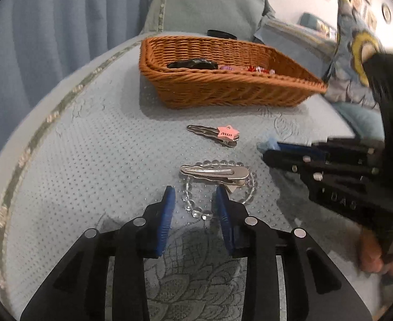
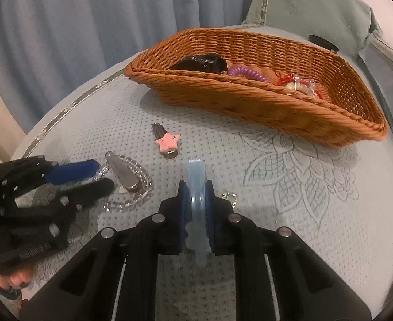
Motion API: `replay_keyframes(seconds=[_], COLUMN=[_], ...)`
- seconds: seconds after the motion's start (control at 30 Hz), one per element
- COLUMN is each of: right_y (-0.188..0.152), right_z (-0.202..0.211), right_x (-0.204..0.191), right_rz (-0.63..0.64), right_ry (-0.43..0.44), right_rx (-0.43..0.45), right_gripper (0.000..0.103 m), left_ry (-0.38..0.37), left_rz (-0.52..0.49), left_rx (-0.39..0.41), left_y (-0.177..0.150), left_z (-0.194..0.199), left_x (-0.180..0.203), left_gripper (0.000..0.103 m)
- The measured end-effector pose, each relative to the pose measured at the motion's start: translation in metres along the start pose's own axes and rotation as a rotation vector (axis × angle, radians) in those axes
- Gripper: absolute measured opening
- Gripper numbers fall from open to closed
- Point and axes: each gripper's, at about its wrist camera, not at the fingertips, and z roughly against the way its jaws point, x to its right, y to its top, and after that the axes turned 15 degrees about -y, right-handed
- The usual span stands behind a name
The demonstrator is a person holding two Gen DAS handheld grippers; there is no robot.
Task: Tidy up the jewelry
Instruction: 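Move back to the table and grasp the clear blue plastic clip with the right gripper, then grasp the clear bead bracelet with the left gripper while the right holds the clip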
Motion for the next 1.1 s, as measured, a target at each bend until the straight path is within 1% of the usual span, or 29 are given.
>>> replay_keyframes(seconds=[0.03,0.07,0.1,0.13,0.23,0.27,0.37,0.4,0.43,0.5,0.57,0.67,0.9,1.1], right_y=[0.001,0.002,0.001,0.0,-0.004,-0.005,-0.012,-0.013,-0.013,-0.014,-0.015,-0.014,-0.014,-0.012], right_z=[-0.001,-0.002,-0.001,0.0,0.007,0.011,0.024,0.027,0.03,0.038,0.044,0.05,0.061,0.076], right_x=[0.0,-0.001,-0.001,0.0,0.003,0.006,0.015,0.018,0.02,0.025,0.029,0.031,0.035,0.044], right_rz=[-0.002,0.0,0.0,-0.002,-0.014,-0.02,-0.05,-0.059,-0.066,-0.085,-0.1,-0.109,-0.124,-0.153], right_ry=[0.0,-0.001,0.0,0.003,0.029,0.038,0.063,0.072,0.078,0.095,0.101,0.098,0.101,0.118], right_rx=[-0.001,0.0,0.005,0.011,0.042,0.057,0.105,0.118,0.129,0.16,0.185,0.206,0.25,0.307], right_gripper=[0.012,0.012,0.011,0.009,0.009,0.009,0.009,0.009,0.009,0.009,0.009,0.009,0.009,0.009], left_ry=[0.021,0.046,0.064,0.066,0.024,-0.022,-0.109,-0.159,-0.185,-0.253,-0.294,-0.304,-0.32,-0.371], left_rz=[-0.018,-0.036,-0.043,-0.045,-0.029,-0.03,-0.026,-0.021,-0.019,-0.031,-0.041,-0.059,-0.056,-0.056], left_rx=[-0.001,-0.002,-0.002,0.0,0.024,0.057,0.119,0.156,0.173,0.235,0.276,0.302,0.315,0.366], left_y=[0.0,-0.001,-0.001,-0.001,-0.001,-0.002,0.0,0.001,0.002,0.003,0.003,0.004,0.005,0.007], left_z=[-0.001,-0.002,-0.002,-0.002,0.005,0.011,0.025,0.033,0.036,0.051,0.064,0.07,0.069,0.083], left_x=[0.003,0.007,0.008,0.007,0.002,0.002,0.003,0.004,0.005,0.008,0.012,0.019,0.018,0.021], left_gripper=[0.025,0.012,0.006,0.006,0.005,0.005,0.005,0.005,0.005,0.005,0.005,0.005,0.005,0.006])
